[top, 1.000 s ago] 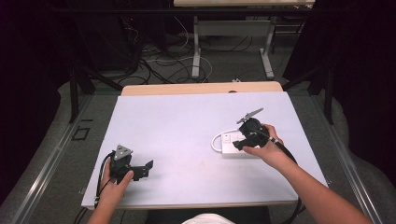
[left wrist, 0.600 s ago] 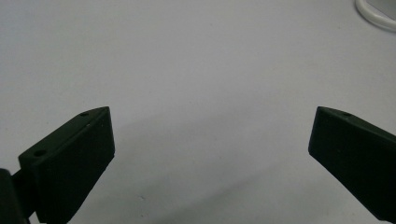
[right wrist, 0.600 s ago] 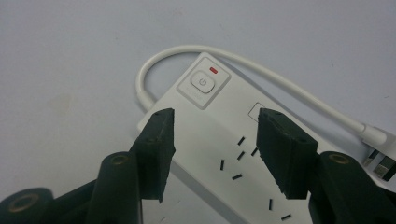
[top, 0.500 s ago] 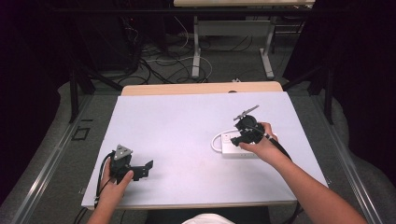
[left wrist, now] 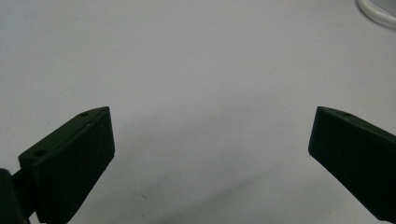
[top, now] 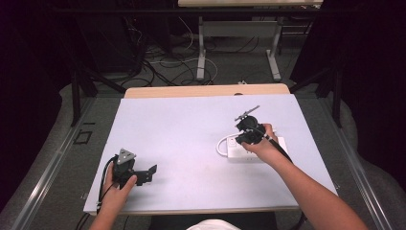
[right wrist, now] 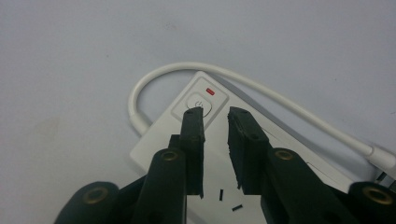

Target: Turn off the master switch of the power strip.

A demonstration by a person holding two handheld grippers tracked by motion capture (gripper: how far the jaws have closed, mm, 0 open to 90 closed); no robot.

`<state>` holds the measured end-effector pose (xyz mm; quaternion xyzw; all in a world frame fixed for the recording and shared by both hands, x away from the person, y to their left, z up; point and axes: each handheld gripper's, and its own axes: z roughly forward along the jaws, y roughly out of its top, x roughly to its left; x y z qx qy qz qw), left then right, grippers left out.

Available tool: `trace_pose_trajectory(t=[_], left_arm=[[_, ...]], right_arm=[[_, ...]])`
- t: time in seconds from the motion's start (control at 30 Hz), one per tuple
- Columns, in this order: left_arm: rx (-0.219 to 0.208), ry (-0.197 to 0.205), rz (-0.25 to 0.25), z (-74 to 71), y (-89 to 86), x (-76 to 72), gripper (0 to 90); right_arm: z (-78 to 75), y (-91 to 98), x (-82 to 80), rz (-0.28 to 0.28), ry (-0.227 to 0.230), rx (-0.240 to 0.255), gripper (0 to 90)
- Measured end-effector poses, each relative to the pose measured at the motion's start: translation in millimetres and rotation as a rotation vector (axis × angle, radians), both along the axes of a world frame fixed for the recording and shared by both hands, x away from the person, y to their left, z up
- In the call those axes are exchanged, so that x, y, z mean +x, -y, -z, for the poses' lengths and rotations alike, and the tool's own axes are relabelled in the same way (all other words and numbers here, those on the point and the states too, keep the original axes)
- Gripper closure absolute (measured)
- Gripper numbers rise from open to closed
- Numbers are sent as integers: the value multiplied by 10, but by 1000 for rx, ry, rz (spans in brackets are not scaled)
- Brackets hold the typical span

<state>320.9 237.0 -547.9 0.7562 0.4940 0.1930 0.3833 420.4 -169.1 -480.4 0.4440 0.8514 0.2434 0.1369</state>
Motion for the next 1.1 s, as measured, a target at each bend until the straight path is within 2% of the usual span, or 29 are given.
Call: trace_pose_trajectory(t=[0.17, 0.23, 0.27, 0.3, 0.33, 0.47, 0.53, 0.57, 0.6, 0.67, 0.77, 0.83, 0.87, 0.97, 1.1], left_arm=[[4, -2, 3, -1, -5, -1, 3], [4, -2, 3, -1, -7, -3, 3], [5, 0, 3, 0, -9, -2, 3], [4, 0, 2, 0, -9, -2, 3], [5, 0, 2, 0, -9, -2, 3], [8, -4, 5, 3, -13, 0, 3], [7, -3, 4, 2, -14, -1, 3], [8, -1, 5, 2, -15, 1, 3], [7, 0, 5, 4, -16, 2, 3], [6, -1, 4, 6, -15, 1, 3], [8, -4, 4, 2, -19, -1, 3], [3, -4, 0, 2, -20, -1, 3], [-1, -7, -3, 4, -19, -2, 3], [7, -6, 2, 3, -23, -1, 3], [8, -5, 3, 1, -24, -1, 3]], right_arm=[[23, -52, 37, -13, -1, 1, 862], [38, -87, 54, 1, -11, -1, 900], [58, -86, 66, -16, 4, 14, 900], [49, -95, 71, -18, -12, -8, 900], [61, -105, 80, -25, -17, -3, 900], [101, -148, 116, -3, -37, 2, 900], [126, -152, 141, -8, -26, -5, 900], [131, -153, 155, -13, -37, -8, 900], [147, -162, 164, -4, -27, 0, 900], [166, -173, 184, 12, -40, 2, 900], [202, -172, 224, 7, -41, -11, 900], [236, -176, 238, 10, -34, 0, 900], [233, -172, 244, 8, -48, -11, 900], [263, -173, 255, 19, -45, 10, 900], [281, -173, 265, 12, -57, -5, 900]])
